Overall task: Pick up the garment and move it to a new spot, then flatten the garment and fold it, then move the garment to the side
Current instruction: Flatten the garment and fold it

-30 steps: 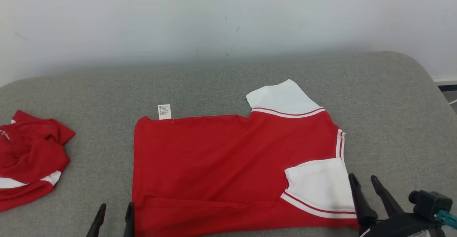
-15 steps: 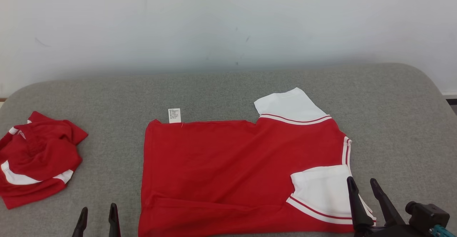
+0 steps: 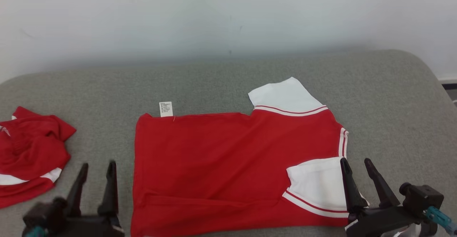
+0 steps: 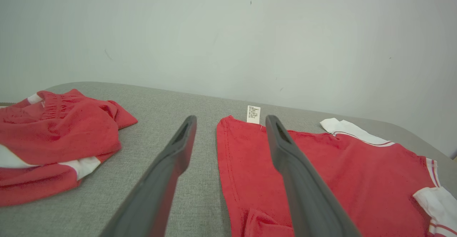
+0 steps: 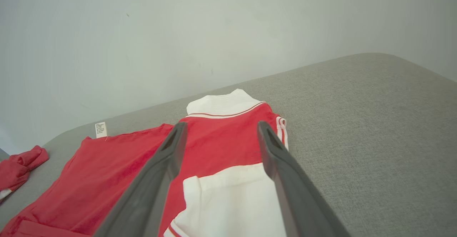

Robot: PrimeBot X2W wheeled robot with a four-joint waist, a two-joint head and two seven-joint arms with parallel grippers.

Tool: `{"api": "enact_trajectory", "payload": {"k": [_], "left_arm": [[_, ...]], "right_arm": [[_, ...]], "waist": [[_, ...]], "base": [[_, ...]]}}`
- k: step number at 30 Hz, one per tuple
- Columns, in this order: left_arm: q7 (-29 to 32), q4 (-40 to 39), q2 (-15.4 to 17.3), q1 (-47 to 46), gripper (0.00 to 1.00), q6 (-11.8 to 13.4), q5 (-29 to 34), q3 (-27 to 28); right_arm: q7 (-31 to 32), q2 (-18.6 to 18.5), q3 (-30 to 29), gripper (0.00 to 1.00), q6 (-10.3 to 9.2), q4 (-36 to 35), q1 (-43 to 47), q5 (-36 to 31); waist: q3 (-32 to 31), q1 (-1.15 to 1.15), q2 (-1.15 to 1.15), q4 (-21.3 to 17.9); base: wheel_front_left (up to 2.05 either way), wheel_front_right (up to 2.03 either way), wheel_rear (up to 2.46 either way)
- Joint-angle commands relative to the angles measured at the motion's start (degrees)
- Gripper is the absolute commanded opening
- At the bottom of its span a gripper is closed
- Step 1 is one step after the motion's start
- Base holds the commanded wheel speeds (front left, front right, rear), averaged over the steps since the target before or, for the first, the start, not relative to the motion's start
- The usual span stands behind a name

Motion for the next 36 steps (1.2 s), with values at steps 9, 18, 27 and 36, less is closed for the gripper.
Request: {"api": "enact_trajectory", "payload": {"k": [9, 18, 27, 36], "left_arm": [[8.4, 4.0, 6.7, -15.9, 1.0, -2.2, -4.3, -1.1], [16.2, 12.4, 12.1, -27.2, 1.0, -2.9, -9.3, -4.9], [18.4, 20.9, 14.7, -32.4, 1.0, -3.0, -11.8, -7.7], [17.2, 28.5, 15.3, -34.8, 1.0, -2.1, -11.0, -8.6]], "right_arm": [[-2.7, 1.9, 1.4, 1.0, -0.06, 1.4, -6.9, -1.2], [-5.7, 3.5, 3.8, 1.0, -0.06, 4.6, -13.3, -0.8], [-7.2, 4.1, 5.3, 1.0, -0.06, 7.5, -17.0, 0.0], [-7.6, 4.1, 5.5, 1.0, -0.06, 8.5, -18.3, -0.1]], "waist": [[8.7, 0.0, 0.0, -5.8], [15.5, 0.0, 0.0, -9.1], [17.7, 0.0, 0.0, -10.8], [18.7, 0.0, 0.0, -11.1]], "base": [[0.0, 0.0, 0.0], [0.0, 0.0, 0.0], [0.0, 0.0, 0.0], [0.0, 0.0, 0.0]]}}
